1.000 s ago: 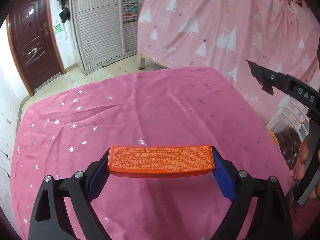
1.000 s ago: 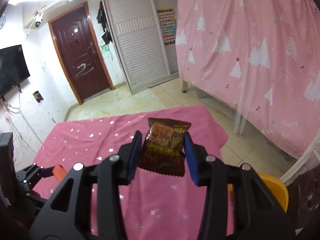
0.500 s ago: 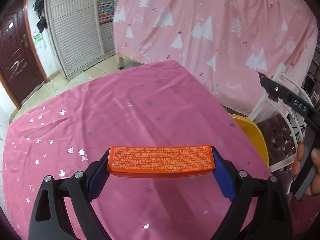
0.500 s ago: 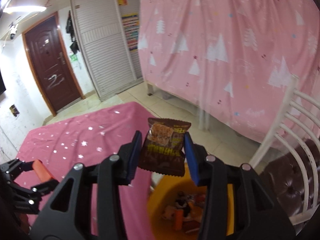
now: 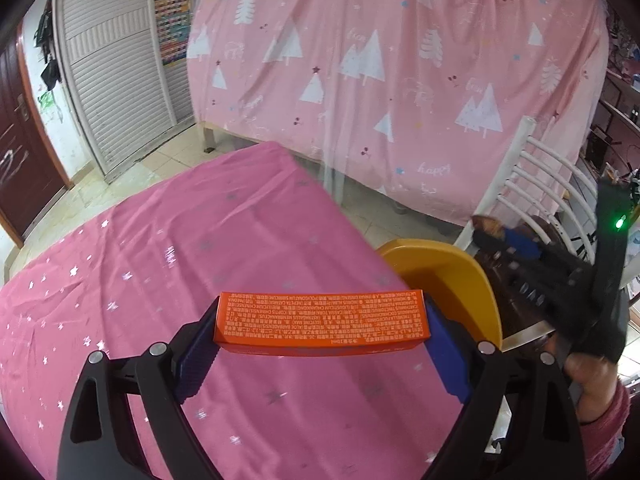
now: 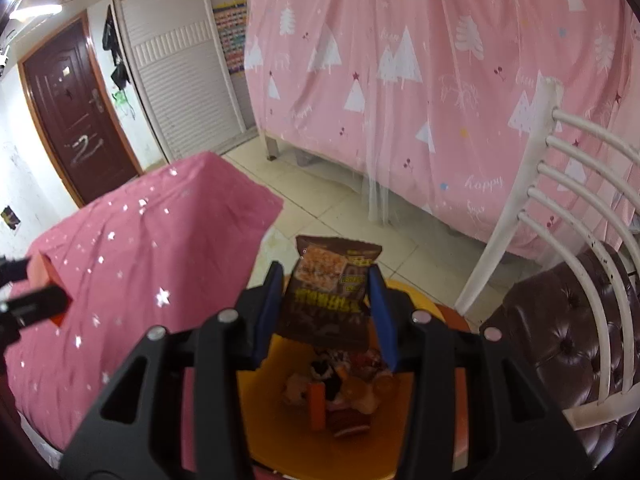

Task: Collect trash
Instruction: 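Open both grippers to drop the box and snack packet into the bin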

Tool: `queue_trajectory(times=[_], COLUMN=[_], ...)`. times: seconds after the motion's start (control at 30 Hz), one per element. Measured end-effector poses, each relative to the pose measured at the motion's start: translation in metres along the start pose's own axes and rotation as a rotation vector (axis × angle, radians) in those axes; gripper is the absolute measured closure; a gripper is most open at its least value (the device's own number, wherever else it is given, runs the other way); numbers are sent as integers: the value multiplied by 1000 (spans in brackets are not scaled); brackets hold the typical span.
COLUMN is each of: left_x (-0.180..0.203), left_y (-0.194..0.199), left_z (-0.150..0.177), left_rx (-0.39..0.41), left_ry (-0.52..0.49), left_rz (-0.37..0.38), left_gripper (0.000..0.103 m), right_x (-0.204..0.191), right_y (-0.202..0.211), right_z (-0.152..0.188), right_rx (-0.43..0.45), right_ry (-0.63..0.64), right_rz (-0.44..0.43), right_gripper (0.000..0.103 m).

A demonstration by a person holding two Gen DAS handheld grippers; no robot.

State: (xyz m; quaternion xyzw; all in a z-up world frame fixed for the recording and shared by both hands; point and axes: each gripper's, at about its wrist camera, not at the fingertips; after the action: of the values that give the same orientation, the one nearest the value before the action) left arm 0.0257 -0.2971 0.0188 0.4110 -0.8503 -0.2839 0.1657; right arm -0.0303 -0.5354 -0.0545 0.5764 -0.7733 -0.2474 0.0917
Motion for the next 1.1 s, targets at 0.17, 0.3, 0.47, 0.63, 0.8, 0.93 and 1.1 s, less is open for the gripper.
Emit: queue_trajectory(times=[0.17, 0.3, 0.47, 0.63, 0.8, 0.93, 1.1], left_x=[22, 39, 62, 88, 103, 103, 78], left_y=[-6, -12, -21, -30, -30, -26, -14], left_z=[-13, -22, -29, -24, -20, -17, -15], left_rx=[6, 10, 15, -4, 8, 36, 110], left_ry=[-5, 6, 48, 49, 19, -6, 24], left_rz=[29, 60, 169, 244, 262, 248, 239], left_gripper=[18, 18, 18, 15, 8, 8, 8], right_x=[9, 25, 72, 103, 110, 101, 80], right_y=[1, 7, 24, 40, 41, 39, 42], right_z=[3, -1, -7, -12, -15, -16, -17], right_rx=[-5, 32, 98, 150, 155, 153, 185], right_ry=[-27, -57, -199, -284, -298, -277, -240], right_rz=[-25, 22, 114, 155, 148, 121, 76], right_gripper=[35, 35, 35, 29, 28, 28, 13])
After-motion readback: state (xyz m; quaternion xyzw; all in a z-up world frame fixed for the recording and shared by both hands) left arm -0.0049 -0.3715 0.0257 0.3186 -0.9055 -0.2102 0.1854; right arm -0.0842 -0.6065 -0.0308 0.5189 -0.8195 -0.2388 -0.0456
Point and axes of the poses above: each gripper's, at about its wrist camera, not at the fingertips, and y roughly against the way its jaws point, x to its right, z to its underside, and after that the axes turned 14 degrees about x, right-handed
